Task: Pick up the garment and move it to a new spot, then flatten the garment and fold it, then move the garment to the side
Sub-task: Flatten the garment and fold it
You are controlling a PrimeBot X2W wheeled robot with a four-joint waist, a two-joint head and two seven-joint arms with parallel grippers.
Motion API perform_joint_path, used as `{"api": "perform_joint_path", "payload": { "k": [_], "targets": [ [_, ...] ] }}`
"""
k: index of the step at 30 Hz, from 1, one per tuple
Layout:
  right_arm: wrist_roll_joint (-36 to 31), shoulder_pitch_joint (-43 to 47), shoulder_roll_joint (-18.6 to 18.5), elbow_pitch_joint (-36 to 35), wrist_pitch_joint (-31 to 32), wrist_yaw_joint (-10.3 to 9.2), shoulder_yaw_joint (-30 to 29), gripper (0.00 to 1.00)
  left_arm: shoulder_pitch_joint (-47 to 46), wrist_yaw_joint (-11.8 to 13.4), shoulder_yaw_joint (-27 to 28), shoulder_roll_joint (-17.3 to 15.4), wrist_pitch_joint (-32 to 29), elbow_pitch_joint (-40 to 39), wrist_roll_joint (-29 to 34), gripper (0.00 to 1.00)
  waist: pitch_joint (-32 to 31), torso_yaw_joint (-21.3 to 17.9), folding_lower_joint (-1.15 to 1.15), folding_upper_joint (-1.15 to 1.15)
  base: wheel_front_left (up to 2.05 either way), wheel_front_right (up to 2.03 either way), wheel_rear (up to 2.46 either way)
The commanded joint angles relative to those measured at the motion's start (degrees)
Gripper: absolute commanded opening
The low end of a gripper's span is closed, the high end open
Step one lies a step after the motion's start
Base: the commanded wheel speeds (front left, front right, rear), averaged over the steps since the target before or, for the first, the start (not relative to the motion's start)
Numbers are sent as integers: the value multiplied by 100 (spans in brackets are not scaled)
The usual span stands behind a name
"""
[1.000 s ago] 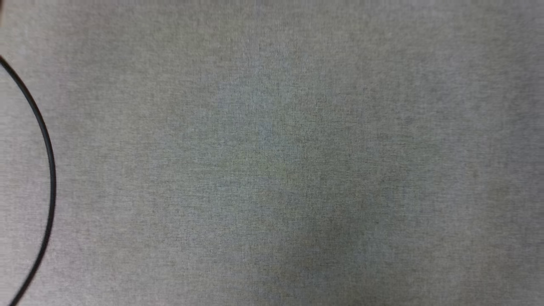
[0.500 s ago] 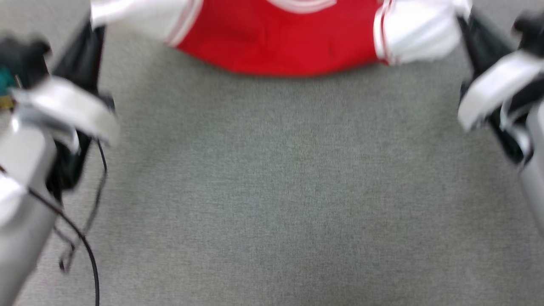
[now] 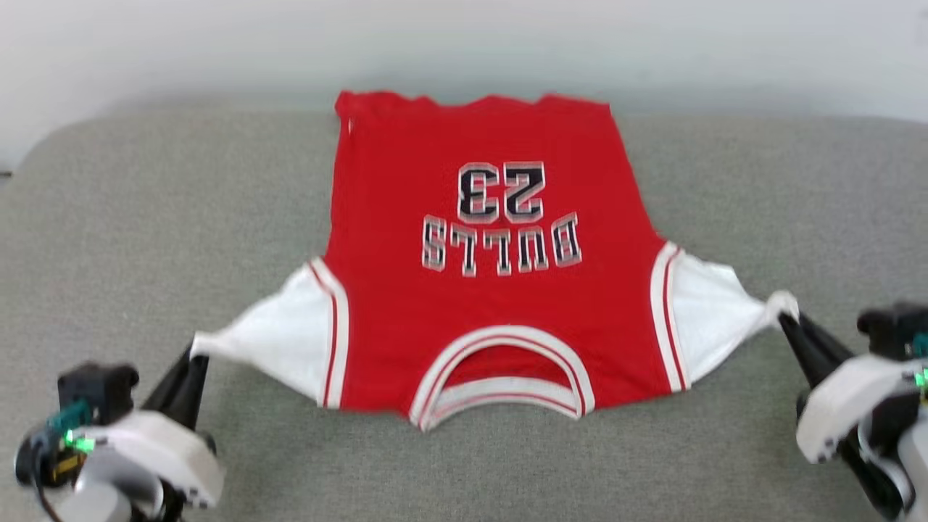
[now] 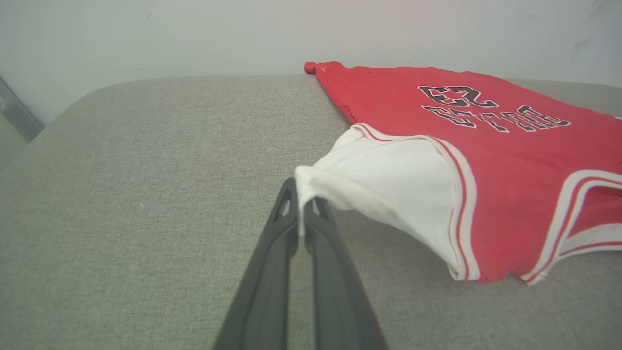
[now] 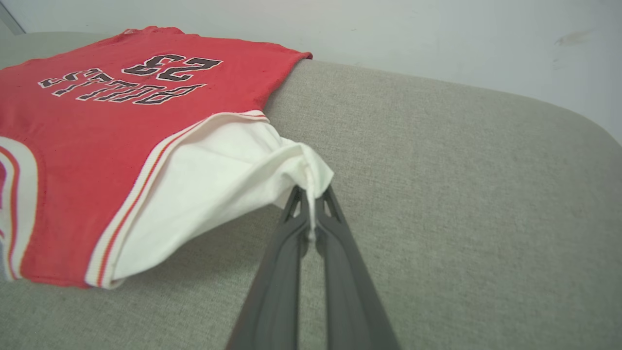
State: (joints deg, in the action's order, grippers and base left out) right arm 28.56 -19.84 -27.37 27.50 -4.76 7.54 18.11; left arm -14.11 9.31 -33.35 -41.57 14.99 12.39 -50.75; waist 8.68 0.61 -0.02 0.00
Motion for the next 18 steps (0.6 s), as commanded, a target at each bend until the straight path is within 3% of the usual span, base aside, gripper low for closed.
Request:
{"api": "perform_joint_path", "payload": {
  "k": [1,13,18],
  "targets": [
    [36,268,-48,-24,17,-11,-76,0,224,63,60,-11,27,-40,-84,0,-206,-28,2,0,0,0,0],
    [159,2307,-12,-511,212,-12,-810,0,1702,310,339,-73,27,-248,-469,0,-579,41,2,0,0,0,0],
    [-18,2982,106,-741,400,-12,-946,0,2125,269,424,13,27,-182,-572,0,-707,49,2,0,0,0,0]
  ]
}}
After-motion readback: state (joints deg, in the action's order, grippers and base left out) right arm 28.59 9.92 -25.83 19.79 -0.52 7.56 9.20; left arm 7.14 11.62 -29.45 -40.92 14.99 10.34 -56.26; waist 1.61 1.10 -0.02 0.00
